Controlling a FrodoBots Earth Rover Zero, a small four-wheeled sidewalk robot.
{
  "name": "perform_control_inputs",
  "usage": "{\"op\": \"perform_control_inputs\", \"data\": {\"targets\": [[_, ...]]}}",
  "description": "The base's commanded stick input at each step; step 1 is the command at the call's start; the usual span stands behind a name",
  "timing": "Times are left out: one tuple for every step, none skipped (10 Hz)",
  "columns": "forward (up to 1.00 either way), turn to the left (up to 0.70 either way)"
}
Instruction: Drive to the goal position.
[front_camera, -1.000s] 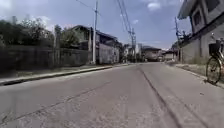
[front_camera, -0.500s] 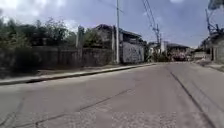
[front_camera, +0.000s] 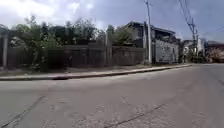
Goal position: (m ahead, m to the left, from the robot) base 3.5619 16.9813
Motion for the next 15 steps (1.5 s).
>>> {"op": "perform_control_inputs", "data": {"targets": [[1.00,0.38],[1.00,0.38],[1.00,0.38],[1.00,0.38],[1.00,0.38],[1.00,0.38],[1.00,0.38],[1.00,0.38],[1.00,0.38],[1.00,0.38],[1.00,0.38],[1.00,0.38],[1.00,0.38],[1.00,0.38],[1.00,0.38]]}}
